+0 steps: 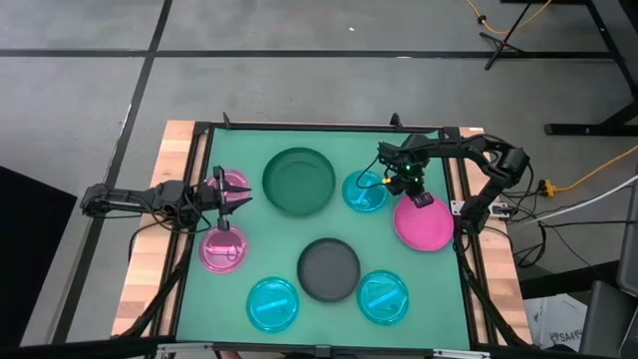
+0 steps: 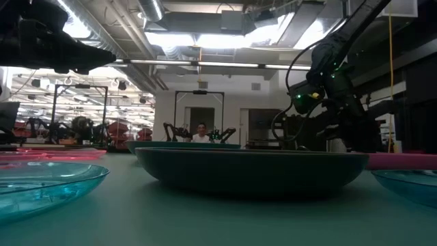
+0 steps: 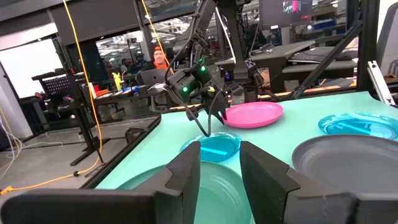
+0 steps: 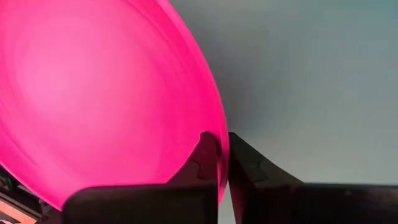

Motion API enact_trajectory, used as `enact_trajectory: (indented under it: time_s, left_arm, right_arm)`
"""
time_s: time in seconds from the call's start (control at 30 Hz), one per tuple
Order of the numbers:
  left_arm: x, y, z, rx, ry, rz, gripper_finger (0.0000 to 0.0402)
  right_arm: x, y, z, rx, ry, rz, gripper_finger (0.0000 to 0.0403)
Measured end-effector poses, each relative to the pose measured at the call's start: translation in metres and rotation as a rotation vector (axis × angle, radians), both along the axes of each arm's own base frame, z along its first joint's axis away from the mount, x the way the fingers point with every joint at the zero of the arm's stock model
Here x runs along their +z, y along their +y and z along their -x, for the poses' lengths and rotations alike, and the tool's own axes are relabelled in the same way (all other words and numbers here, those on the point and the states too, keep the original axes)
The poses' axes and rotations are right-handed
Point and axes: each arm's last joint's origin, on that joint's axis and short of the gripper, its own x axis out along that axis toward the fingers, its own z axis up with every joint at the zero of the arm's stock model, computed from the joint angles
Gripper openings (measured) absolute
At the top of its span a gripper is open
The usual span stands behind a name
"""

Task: Stack plastic plates
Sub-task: Stack the pink plate on top of the green plate

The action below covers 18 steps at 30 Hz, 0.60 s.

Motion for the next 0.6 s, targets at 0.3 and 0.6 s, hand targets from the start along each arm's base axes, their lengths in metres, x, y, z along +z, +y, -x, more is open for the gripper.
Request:
enact_trajectory:
  time_s: [0.3, 0.6]
  left_arm:
    - [0.0000, 0.0000, 0.0000, 0.000, 0.000, 0.000, 0.0107]
    - [0.0000, 0.0000, 0.0000, 0.000, 0.000, 0.000, 0.0107]
  right_arm:
    - [0.0005, 0.0018, 0.0000, -0.013, -0.019, -0.048, 0.0001]
    - [0.0021, 0.0042, 0.0023, -0.023, -0.002, -0.090, 0.0000]
